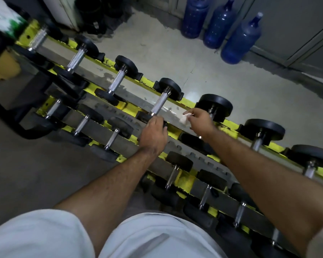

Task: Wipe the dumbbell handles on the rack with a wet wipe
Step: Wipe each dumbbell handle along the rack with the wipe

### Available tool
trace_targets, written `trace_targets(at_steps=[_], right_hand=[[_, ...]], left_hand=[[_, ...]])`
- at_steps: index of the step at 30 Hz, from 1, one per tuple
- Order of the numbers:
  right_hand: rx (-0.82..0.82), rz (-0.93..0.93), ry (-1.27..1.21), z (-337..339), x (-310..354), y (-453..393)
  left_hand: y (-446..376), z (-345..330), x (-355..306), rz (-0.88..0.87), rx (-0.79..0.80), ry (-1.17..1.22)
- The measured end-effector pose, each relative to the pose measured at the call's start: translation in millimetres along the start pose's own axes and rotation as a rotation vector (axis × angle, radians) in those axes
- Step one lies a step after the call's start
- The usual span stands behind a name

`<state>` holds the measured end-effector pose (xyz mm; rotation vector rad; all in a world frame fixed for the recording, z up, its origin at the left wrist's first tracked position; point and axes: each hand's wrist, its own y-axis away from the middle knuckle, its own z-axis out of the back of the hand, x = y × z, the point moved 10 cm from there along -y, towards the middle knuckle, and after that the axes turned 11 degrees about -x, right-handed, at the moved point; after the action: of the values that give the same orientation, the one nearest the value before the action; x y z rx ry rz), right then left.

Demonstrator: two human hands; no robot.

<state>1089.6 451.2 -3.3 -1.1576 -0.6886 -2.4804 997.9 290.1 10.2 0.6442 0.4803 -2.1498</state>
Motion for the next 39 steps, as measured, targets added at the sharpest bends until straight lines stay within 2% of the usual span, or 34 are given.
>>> trace_targets(at_steps=[3,6,13,22,27,30,33,35,39], right_hand=[[0.029,-0.276,-0.298,25,-27,22],[0.048,-0.382,-0.444,46,-46,37],[-0.203,-0.349,-0.492,97,-85,40],[-0.227,-0.451,-0.517,97,-110,41],[-0.225,-0.455,-0.441,98,-124,26],[-0.262,-0.387,-0.280,102,-137,8],[-0.304,-0.214,-0.093,111,-132,-8],[-0.285,-0.024,0.010,112,-115,-15],[-0.275,0.476,0.249,107,-75,-24]], left_hand=[[20,-11,-29,-0.018,0.036,0.028],[37,-23,-55,-0.038,0.077,0.044],[45,-39,-98,-0.090,0.128,0.035],[46,-71,-104,-0.169,0.203,0.047],[58,-99,-107,-0.239,0.261,-0.085],[55,-107,-109,-0.222,0.212,-0.198],[54,-110,-110,-0.152,0.167,-0.228],[55,-112,-110,-0.103,0.149,-0.212],[50,-111,-99,-0.011,0.187,-0.120]])
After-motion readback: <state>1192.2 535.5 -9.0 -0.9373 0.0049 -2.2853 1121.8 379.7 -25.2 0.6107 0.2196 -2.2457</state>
